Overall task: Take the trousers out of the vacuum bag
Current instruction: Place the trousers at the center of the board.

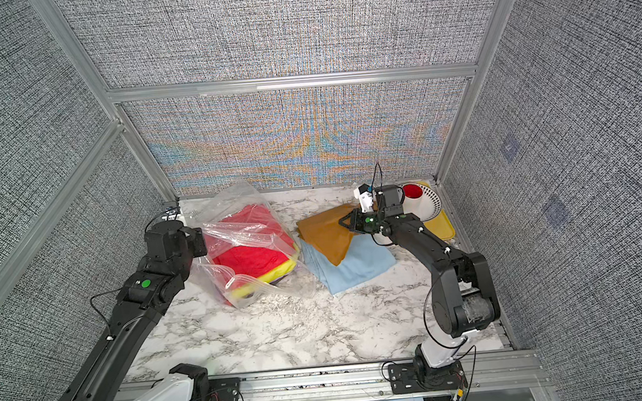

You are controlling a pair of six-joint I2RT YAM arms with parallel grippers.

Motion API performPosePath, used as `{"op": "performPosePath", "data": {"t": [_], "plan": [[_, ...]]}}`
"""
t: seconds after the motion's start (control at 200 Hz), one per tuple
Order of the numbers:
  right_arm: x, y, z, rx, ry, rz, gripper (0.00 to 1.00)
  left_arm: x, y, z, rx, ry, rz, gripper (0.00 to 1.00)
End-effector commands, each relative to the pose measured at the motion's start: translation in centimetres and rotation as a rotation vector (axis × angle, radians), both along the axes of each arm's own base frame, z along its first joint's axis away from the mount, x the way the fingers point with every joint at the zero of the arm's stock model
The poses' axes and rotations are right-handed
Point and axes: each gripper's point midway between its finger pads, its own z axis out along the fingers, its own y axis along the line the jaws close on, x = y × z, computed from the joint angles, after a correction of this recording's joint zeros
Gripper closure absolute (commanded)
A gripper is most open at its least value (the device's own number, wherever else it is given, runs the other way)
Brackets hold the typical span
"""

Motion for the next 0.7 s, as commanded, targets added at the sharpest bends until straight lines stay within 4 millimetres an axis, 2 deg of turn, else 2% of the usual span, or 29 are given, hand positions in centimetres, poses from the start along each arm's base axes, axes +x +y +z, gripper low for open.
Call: {"op": "performPosePath", "data": {"t": [0.0,0.055,0.165,0.395,0.591,0.696], "plan": [[-0.5,0.0,0.7,0.044,0.011,-0.088,1.00,0.2,0.0,1.2,-0.019,-0.048,0.002,1.00],[-1.2,0.2,0.4,0.055,0.025,-0.102,1.00,0.2,-0.1,1.2,-0.020,-0.048,-0.002,1.00],[-2.4,0.7,-0.8,0.058,0.061,-0.133,0.89,0.2,-0.3,1.3,-0.030,-0.045,-0.015,1.00],[-3.8,1.9,-2.3,0.059,0.101,-0.149,0.89,-0.2,-0.7,1.9,-0.045,-0.053,-0.042,1.00],[-5.3,1.9,-3.5,0.051,0.132,-0.170,0.88,-0.2,-0.7,1.8,-0.046,-0.053,-0.043,1.00],[-6.2,1.7,-3.6,0.047,0.132,-0.179,0.83,0.0,-0.9,1.8,-0.048,-0.050,-0.048,1.00]]}}
